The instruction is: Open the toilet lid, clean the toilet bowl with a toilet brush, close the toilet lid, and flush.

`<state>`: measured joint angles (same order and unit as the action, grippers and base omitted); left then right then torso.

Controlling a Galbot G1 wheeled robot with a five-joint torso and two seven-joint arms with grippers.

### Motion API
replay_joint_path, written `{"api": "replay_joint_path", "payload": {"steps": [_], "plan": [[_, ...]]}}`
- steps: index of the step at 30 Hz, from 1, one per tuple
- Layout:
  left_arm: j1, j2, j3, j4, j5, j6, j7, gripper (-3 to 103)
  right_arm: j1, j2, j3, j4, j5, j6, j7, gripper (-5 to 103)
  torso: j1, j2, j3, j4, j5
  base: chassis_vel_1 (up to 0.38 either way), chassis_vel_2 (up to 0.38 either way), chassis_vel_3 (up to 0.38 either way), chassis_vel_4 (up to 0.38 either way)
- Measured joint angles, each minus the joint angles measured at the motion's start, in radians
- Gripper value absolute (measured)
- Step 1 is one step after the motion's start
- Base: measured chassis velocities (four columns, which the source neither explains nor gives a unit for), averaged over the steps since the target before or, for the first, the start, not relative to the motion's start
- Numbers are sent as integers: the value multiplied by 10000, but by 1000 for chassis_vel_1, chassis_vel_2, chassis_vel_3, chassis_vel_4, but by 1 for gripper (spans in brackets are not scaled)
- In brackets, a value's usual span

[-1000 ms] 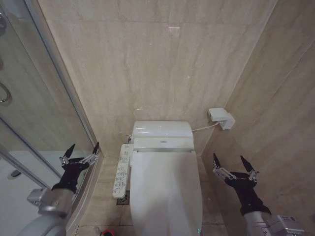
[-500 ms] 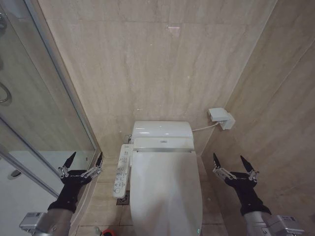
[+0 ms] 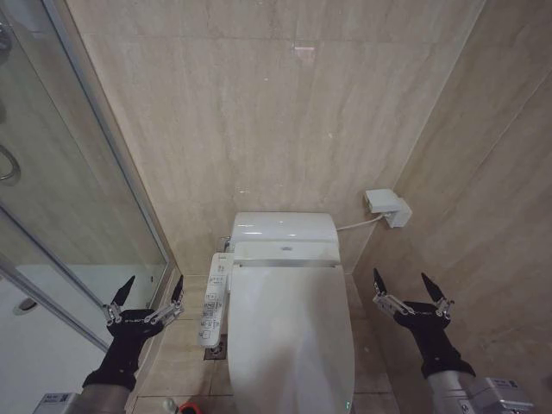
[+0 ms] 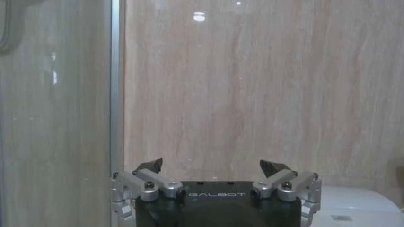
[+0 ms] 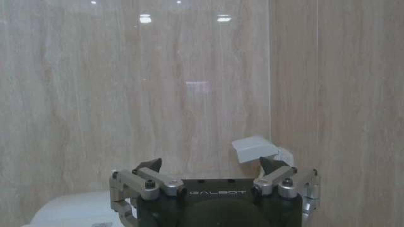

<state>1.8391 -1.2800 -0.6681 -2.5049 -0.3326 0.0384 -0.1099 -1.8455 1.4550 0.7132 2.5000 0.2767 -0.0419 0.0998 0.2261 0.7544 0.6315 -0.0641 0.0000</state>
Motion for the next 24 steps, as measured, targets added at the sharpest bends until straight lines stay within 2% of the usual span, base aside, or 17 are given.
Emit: {"api": "replay_joint_path", "payload": {"steps": [10, 15, 24], "plan": [[82, 1, -14, 23, 147, 51, 182, 100, 0, 0, 0, 0, 0, 0, 0, 100, 1, 0, 0, 0, 0, 0, 0, 0, 0], [83, 24, -198, 29, 514, -180, 549, 100, 0, 0, 0, 0, 0, 0, 0, 100, 1, 0, 0, 0, 0, 0, 0, 0, 0], [100, 28, -358, 35, 581, -267, 693, 100, 0, 0, 0, 0, 0, 0, 0, 100, 1, 0, 0, 0, 0, 0, 0, 0, 0]]}}
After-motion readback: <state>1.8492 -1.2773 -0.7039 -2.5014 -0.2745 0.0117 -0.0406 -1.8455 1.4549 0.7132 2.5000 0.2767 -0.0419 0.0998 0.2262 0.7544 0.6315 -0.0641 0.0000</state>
